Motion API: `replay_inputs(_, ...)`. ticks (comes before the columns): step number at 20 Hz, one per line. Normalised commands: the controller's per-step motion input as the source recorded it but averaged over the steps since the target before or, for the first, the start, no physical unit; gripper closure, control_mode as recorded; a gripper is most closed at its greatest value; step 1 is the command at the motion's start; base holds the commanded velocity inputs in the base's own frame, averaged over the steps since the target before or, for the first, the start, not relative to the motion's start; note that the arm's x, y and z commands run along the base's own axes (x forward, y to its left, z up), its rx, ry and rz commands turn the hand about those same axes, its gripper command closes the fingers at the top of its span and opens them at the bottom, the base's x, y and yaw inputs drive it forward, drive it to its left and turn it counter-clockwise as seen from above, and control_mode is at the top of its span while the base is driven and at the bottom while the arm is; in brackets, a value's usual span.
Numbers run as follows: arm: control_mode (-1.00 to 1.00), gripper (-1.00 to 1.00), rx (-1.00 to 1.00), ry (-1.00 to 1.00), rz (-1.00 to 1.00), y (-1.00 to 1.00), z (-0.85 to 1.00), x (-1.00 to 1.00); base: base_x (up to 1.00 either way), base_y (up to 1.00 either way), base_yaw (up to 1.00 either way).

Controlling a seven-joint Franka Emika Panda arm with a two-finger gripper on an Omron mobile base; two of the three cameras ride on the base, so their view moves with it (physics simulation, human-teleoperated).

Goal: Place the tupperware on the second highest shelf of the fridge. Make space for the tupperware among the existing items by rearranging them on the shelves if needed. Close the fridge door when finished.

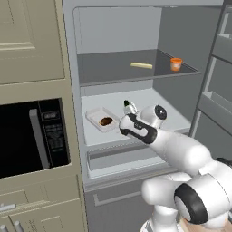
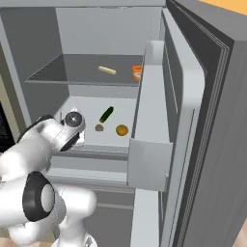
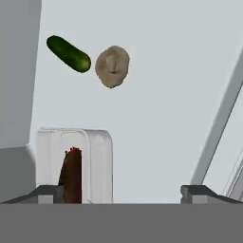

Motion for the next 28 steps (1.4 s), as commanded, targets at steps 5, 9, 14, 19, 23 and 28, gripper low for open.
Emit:
replay_inputs(5, -1.0, -1.0, -0.31, -0.01, 0.27, -0.43, 0.5, -0.91, 0.0, 0.0, 0.0)
replay_inputs(9, -1.0, -1.0, -0.45, 0.0, 0.4, -0.36, 0.64, -0.71, 0.0, 0.0, 0.0)
replay_inputs(14, -1.0, -1.0, -0.45, 0.01, 0.41, -0.28, 0.66, -0.45, 0.0, 0.0, 0.0)
replay_inputs(19, -1.0, -1.0, -0.44, 0.06, 0.39, 0.01, 0.35, -0.28, 0.0, 0.0, 0.0)
replay_inputs(23, -1.0, -1.0, -0.47, 0.0, 0.16, 0.09, 0.11, -0.56, 0.0, 0.0, 0.0)
replay_inputs(28, -1.0, -1.0, -0.24, 0.0, 0.0, 0.0, 0.02, -0.32, 0.0, 0.0, 0.0)
